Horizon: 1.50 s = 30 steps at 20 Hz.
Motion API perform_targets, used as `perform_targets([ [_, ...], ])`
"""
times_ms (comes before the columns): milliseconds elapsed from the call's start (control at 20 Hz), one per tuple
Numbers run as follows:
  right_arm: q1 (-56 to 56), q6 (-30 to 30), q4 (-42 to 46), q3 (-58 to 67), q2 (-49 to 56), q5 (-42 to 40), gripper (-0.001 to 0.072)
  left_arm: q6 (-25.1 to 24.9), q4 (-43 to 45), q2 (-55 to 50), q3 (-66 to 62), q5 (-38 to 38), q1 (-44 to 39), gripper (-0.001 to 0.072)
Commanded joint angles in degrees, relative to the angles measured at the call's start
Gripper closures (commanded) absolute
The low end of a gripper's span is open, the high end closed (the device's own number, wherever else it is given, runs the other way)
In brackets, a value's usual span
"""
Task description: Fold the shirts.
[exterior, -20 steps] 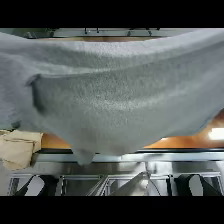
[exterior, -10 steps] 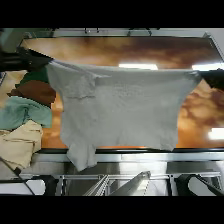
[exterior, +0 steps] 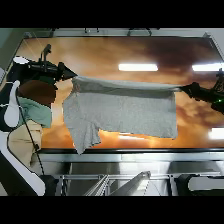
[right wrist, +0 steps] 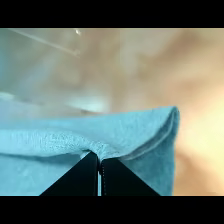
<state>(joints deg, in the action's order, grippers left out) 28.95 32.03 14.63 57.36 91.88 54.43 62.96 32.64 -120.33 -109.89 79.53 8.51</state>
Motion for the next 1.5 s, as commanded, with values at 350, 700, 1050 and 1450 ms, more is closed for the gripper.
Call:
perform_targets([
  [350, 1.2, 2.5, 12.4, 1.4, 2.4, 1.6, 0.0375, 8.8, 26.3, -2.9, -3.2, 11.8, -3.7, 0.0675],
  [700, 9.4, 18.3, 30.4, 0.9, -8.1, 18.9, 0.0345, 9.7, 25.7, 6.7, -3.0, 16.2, 0.8, 0.0416],
  [1050, 9.4, 21.1, 34.9, -19.5, -9.7, 16.8, 0.0344, 8.9, 26.2, 22.8, 26.6, 15.8, 7.6, 0.0416],
  [1450, -1.1, 20.3, 30.7, -23.1, -5.8, 12.5, 0.0399, 8.0, 26.4, 38.9, 61.2, 7.8, 15.2, 0.0415],
])
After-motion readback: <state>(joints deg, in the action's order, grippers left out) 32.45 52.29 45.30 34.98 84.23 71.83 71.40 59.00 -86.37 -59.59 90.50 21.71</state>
